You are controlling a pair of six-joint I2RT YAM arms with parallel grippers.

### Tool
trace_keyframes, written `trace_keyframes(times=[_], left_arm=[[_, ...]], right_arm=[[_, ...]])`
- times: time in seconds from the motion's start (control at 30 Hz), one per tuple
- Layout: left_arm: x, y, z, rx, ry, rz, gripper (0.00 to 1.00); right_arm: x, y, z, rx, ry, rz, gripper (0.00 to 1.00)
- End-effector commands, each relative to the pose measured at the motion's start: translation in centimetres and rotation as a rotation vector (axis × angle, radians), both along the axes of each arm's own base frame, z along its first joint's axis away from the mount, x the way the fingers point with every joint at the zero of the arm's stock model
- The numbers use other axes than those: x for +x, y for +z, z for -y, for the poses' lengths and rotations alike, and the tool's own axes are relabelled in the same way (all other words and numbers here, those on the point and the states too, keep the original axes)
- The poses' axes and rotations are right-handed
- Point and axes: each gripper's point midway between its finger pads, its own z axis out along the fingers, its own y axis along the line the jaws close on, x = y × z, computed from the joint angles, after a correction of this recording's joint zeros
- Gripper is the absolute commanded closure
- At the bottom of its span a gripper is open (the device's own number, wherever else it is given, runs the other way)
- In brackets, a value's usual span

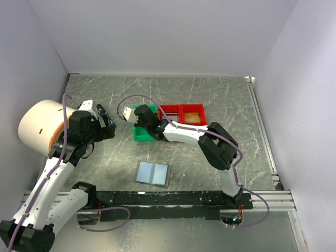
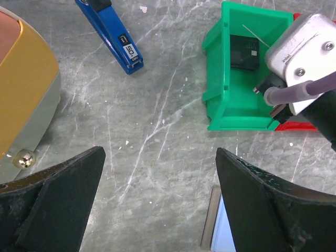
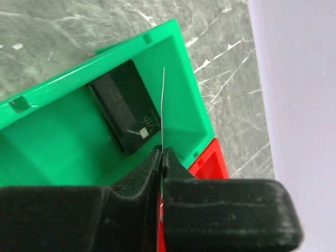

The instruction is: Take the credit cards out of the card holder

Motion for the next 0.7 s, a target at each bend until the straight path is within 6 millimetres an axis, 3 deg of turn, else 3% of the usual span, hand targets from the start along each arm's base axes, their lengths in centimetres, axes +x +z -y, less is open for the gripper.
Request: trace_keyframes(times=[0.0,0.47,0.67], left_arm=[[0.5,1.0,-0.5,0.007,0.019,0.044,0.01],[0.4,1.1,-0.6,0.009,0.021,0.052,0.01],[0.4,1.1,-0.5,0.009,0.02,0.053,0.01]], right_arm=[[1.8,0.3,0.0,-0.036,0.04,0.061,1.0],[2.7,-4.0,-1.3,-0.133,0.078,0.003,0.97],[1.8,-4.9,-1.1,-0.118,0.085,-0.067,0.8]])
